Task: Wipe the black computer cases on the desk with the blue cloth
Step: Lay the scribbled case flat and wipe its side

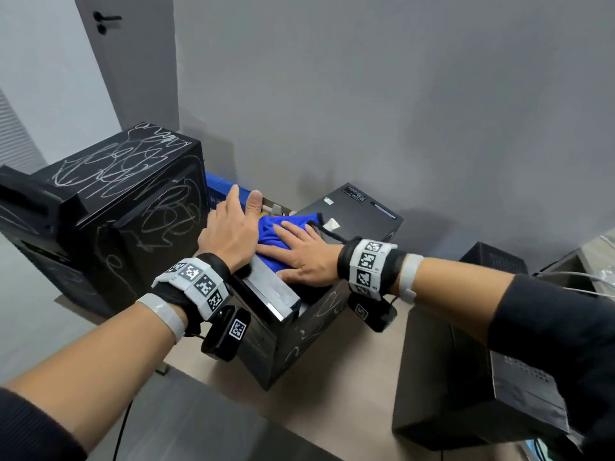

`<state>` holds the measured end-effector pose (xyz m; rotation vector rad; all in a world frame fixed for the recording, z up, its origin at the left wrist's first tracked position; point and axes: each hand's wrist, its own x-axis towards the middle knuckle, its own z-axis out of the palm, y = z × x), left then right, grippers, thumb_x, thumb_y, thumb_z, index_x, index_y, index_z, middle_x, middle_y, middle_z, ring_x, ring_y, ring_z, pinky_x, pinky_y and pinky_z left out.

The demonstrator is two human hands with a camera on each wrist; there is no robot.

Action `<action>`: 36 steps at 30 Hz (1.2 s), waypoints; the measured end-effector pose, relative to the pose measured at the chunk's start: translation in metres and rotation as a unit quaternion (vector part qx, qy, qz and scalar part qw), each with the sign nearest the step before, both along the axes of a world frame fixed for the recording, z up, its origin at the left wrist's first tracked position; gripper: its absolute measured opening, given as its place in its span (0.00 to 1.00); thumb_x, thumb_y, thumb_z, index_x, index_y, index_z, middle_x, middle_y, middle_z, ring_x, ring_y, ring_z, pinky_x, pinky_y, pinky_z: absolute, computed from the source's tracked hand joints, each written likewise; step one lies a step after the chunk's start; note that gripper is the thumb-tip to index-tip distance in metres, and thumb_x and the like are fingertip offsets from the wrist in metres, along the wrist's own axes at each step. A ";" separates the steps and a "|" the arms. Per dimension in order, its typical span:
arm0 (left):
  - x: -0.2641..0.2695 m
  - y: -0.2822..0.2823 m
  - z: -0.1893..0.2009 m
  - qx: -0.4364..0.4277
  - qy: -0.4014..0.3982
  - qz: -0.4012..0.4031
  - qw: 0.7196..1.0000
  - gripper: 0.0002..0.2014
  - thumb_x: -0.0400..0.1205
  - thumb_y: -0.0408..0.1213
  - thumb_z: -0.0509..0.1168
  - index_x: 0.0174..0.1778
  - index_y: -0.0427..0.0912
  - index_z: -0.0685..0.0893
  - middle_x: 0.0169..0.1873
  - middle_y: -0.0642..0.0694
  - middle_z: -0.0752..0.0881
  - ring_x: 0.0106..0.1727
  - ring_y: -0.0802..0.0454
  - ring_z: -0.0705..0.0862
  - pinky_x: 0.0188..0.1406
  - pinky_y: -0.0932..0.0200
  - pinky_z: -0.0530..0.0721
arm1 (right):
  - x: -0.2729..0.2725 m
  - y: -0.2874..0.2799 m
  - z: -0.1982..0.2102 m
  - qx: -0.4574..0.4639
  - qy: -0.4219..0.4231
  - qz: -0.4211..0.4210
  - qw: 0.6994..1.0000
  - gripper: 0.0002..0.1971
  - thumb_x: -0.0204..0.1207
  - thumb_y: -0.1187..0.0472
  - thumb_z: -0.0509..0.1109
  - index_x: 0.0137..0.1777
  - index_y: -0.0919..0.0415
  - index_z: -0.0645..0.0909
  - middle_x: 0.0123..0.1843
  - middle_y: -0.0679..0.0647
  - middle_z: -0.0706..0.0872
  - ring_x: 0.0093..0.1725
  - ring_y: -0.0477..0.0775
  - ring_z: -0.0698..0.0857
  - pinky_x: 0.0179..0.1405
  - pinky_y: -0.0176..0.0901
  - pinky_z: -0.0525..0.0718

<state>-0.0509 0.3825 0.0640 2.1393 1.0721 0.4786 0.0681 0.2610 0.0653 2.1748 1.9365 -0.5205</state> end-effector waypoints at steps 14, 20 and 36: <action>-0.004 -0.001 -0.001 0.037 0.010 -0.014 0.999 0.51 0.75 0.75 0.31 0.88 0.44 0.52 0.83 0.39 0.65 0.83 0.39 0.63 0.78 0.37 0.64 | 0.125 0.049 0.003 0.037 -0.085 -0.074 0.993 0.27 0.82 0.36 0.58 0.76 0.48 0.69 0.72 0.60 0.75 0.74 0.66 0.71 0.77 0.58 0.63; -0.003 0.001 -0.004 0.041 0.013 -0.018 0.999 0.60 0.68 0.82 0.24 0.88 0.44 0.52 0.83 0.39 0.66 0.83 0.38 0.63 0.78 0.35 0.65 | 0.196 0.033 0.005 0.039 -0.003 -0.286 0.957 0.29 0.81 0.39 0.61 0.81 0.44 0.63 0.79 0.60 0.69 0.76 0.65 0.71 0.78 0.53 0.65; 0.004 0.001 -0.007 0.083 0.021 -0.010 0.996 0.41 0.85 0.68 0.39 0.86 0.42 0.59 0.80 0.37 0.71 0.80 0.34 0.68 0.73 0.33 0.68 | 0.112 -0.085 -0.013 0.201 0.121 -0.533 0.813 0.30 0.85 0.58 0.57 0.86 0.57 0.52 0.82 0.73 0.53 0.75 0.72 0.69 0.75 0.50 0.65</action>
